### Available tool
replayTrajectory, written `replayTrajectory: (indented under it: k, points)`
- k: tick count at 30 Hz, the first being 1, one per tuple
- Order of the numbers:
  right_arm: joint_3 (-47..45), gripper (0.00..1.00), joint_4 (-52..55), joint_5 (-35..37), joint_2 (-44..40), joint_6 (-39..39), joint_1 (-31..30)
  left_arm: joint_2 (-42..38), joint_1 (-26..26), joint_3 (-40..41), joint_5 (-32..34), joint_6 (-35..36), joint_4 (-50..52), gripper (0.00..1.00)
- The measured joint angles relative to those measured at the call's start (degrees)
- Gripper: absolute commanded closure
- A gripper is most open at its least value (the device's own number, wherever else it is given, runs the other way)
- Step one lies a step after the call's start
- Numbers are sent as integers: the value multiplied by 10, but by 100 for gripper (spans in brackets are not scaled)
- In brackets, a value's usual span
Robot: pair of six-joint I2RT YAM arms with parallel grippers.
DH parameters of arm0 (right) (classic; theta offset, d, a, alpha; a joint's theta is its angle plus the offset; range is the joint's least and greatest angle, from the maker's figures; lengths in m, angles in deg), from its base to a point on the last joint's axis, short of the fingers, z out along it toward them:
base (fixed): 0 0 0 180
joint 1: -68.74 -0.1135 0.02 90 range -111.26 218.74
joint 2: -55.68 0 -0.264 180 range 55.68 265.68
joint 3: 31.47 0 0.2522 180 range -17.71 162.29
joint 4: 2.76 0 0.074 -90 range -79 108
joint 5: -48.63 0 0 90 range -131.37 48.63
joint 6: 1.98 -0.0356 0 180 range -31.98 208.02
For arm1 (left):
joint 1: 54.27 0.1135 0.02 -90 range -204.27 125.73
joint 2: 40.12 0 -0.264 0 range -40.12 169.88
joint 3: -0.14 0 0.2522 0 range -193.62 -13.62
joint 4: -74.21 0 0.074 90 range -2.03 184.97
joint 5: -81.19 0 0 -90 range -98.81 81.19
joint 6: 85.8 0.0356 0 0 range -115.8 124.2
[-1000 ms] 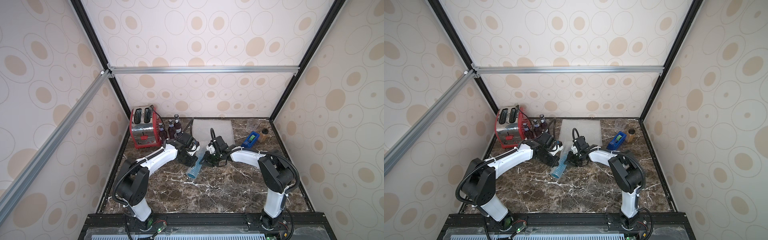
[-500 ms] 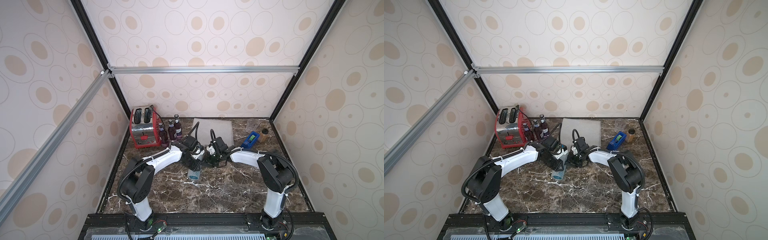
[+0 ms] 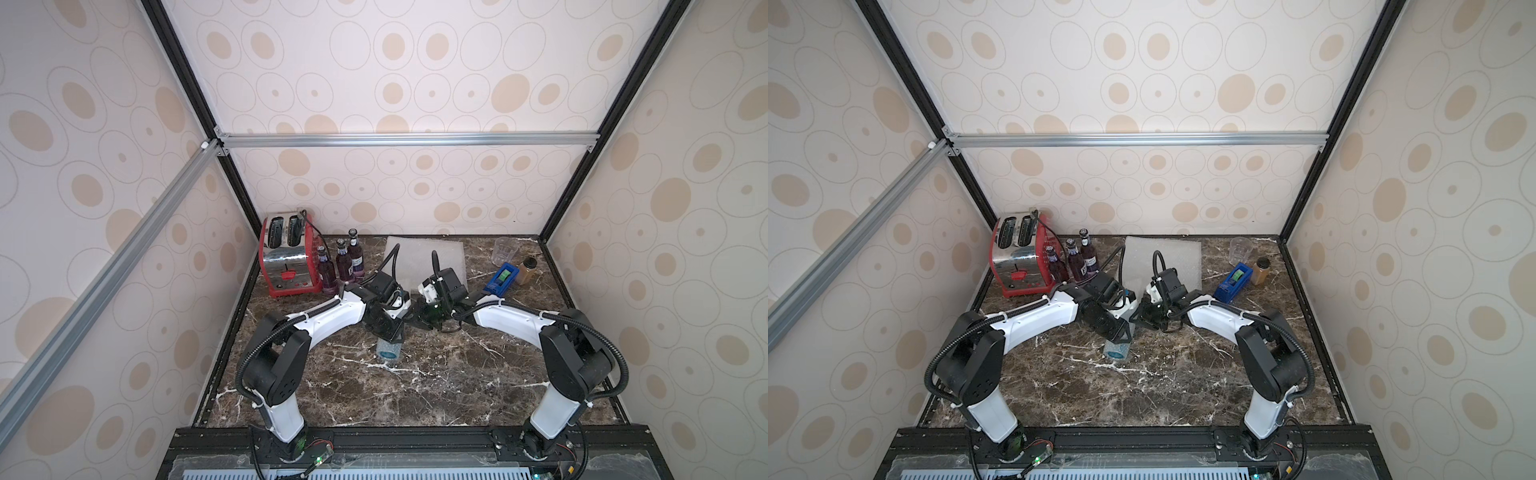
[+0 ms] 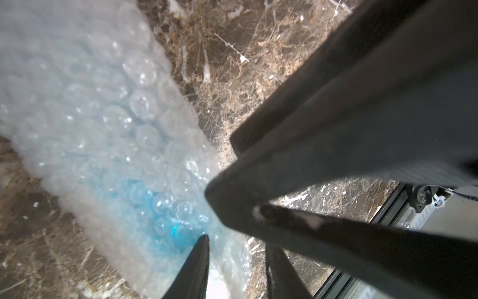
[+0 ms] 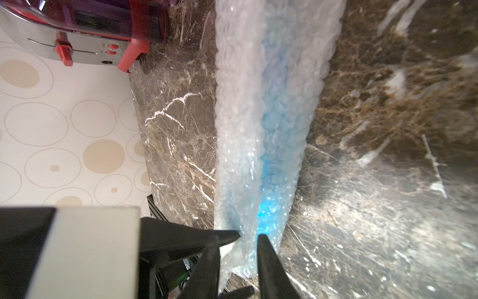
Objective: Wrap wine bottles in bubble wrap
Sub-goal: Wrap the wine bottle in bubble wrap.
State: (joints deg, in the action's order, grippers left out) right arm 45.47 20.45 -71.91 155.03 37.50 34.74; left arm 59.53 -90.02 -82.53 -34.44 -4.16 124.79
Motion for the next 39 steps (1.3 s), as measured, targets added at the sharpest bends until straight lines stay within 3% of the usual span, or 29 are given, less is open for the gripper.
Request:
replayTrajectory:
  k: [12,22,25,30,33,39]
  points:
    - [0,78,-24,-10,52,-11,2,0,1,1,0,-4,-4,63]
    - [3,95,-39,-15,75,-10,3,0,2,2,0,-8,-5,62]
    - [3,99,-45,-19,77,-10,3,0,3,2,-1,-9,-5,58]
    - [3,100,-53,-23,79,-10,3,-5,5,1,-9,-16,-3,40]
    - [3,100,-61,-25,80,-11,2,-11,9,-3,-12,-26,5,34]
    - [2,100,-61,-25,83,-11,2,-39,59,-8,-5,-45,18,21]
